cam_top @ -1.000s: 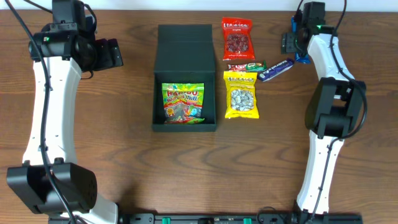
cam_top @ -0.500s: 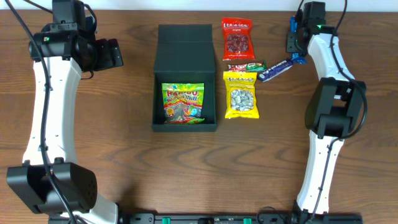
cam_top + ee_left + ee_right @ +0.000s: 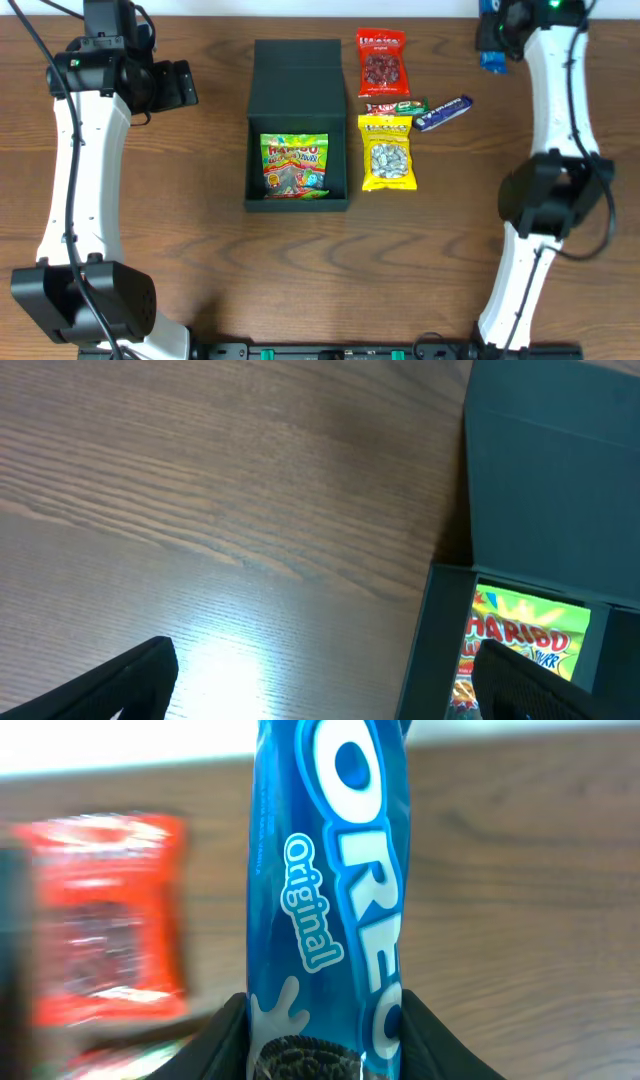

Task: Pack container
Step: 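Lower the Oreo pack into the box beside the Haribo bag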

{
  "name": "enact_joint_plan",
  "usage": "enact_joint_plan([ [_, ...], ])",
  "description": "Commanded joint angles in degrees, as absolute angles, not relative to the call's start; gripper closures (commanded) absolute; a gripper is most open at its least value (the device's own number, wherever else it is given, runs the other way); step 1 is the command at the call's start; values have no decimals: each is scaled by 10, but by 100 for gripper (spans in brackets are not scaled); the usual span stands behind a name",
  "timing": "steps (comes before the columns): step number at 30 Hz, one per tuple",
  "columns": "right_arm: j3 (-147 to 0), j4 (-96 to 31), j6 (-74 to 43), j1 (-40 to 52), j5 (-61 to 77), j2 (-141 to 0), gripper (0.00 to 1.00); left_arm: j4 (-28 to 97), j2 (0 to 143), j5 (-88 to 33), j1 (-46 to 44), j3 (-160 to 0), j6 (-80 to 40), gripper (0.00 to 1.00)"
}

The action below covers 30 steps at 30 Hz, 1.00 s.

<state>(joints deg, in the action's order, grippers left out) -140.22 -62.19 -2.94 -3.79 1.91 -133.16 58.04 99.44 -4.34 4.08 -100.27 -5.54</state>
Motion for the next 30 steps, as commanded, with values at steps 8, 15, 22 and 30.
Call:
enact_joint_plan([
  [8,-1359,-708,-120,91,76,-1149,82,566,985,-45,43,-1015,-46,5],
  [15,-1275,-757,-219,215,76,-1161,82,556,985,-45,43,-1015,-36,5],
  [22,-1149,-752,-279,288,76,-1175,81,558,985,-45,43,-1015,-23,5],
  [30,-1107,-753,-314,311,76,-1175,78,559,985,-45,43,-1015,-23,5],
])
